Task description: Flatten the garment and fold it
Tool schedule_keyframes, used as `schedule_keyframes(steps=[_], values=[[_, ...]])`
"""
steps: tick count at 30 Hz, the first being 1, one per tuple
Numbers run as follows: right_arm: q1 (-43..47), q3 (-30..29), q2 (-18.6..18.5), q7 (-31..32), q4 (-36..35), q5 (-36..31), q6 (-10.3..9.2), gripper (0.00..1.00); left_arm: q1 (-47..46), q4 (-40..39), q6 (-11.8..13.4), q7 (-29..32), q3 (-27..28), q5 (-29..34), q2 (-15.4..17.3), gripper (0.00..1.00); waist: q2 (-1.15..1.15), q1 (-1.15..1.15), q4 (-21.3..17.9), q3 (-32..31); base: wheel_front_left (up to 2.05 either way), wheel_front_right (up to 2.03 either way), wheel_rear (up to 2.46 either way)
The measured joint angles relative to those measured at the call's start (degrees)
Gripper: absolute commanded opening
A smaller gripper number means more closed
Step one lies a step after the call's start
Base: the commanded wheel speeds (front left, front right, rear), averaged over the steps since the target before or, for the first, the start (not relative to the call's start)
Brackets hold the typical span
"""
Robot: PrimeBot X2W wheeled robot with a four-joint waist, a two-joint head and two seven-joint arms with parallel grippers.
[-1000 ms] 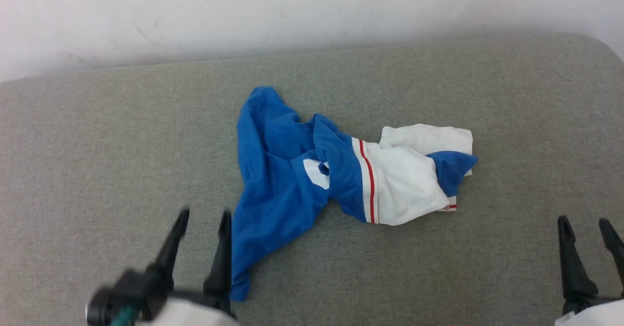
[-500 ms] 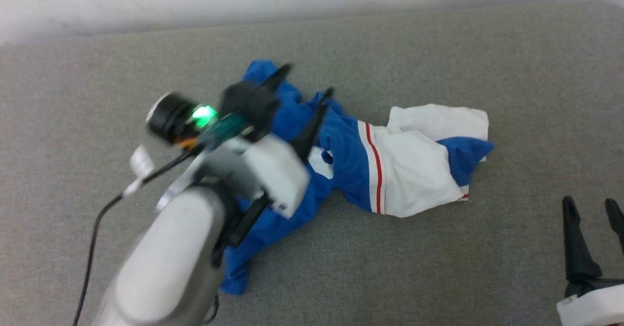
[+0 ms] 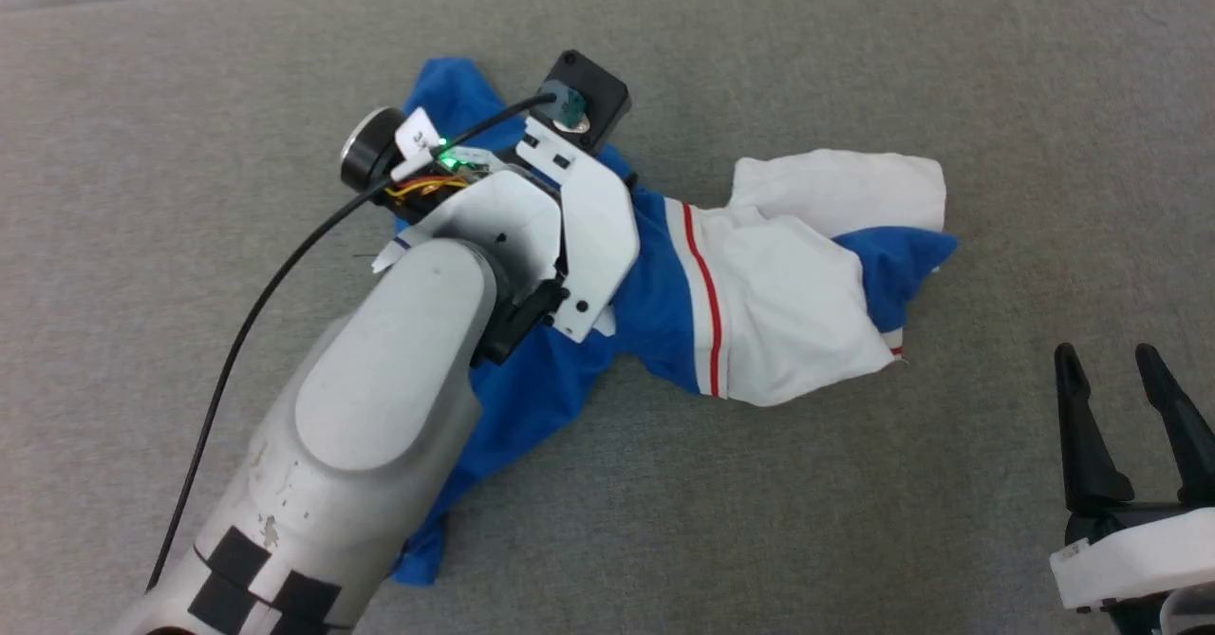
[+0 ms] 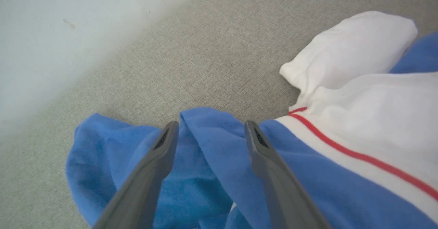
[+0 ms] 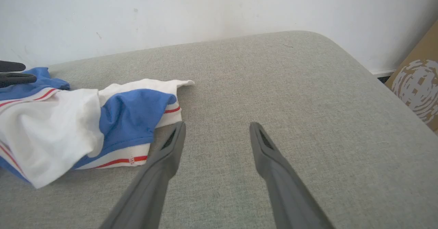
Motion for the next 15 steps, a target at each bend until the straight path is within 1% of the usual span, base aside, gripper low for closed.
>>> schedule_keyframes(steps=[4, 7, 8, 9, 10, 13, 15], values=[[-0.12, 0.51, 0.00, -0.02, 0.32, 0.00, 0.00, 1.00, -0.97, 2.90, 1.20, 2.98, 0.11, 0.35, 0.45, 1.00, 0.00, 0.00, -1.26, 1.65, 0.00, 0.00, 0.00], [-0.28, 0.90, 0.00, -0.07, 0.42, 0.00, 0.00, 1.00, -1.04, 4.97, 2.53, 7.21, 0.08, 0.73, 1.60, 1.00, 0.00, -0.01, -2.26, 2.62, 0.00, 0.00, 0.00], [-0.35, 0.90, 0.00, -0.08, 0.44, 0.00, 0.00, 1.00, -1.15, 4.99, 2.55, 8.14, 0.11, 0.74, 1.75, 1.00, 0.00, -0.01, -2.53, 2.89, 0.00, 0.00, 0.00], [-0.43, 0.88, 0.00, -0.08, 0.45, 0.00, 0.00, 1.00, -1.45, 4.85, 2.59, 8.96, 0.13, 0.73, 1.70, 0.43, 0.00, -0.01, -2.77, 3.13, 0.00, 0.00, 0.00], [-0.46, 0.82, -0.01, -0.08, 0.47, 0.00, 0.00, 1.00, -1.74, 4.64, 2.59, 9.55, 0.15, 0.57, 1.65, 0.00, 0.00, -0.01, -2.95, 3.36, 0.00, 0.00, 0.00], [-0.62, 0.47, 0.00, -0.08, 0.74, -0.01, 0.00, 1.00, -1.82, 3.71, 2.31, 9.87, 0.07, -0.71, 1.25, 0.00, 0.00, -0.01, -2.99, 3.78, 0.00, 0.00, 0.00], [-1.10, 0.23, -0.01, -0.08, 0.91, -0.27, 0.00, 1.00, -1.67, 3.19, 2.41, 8.55, 0.20, -1.22, 0.75, 0.00, 0.00, -0.01, -2.64, 3.73, 0.00, 0.00, 0.00]])
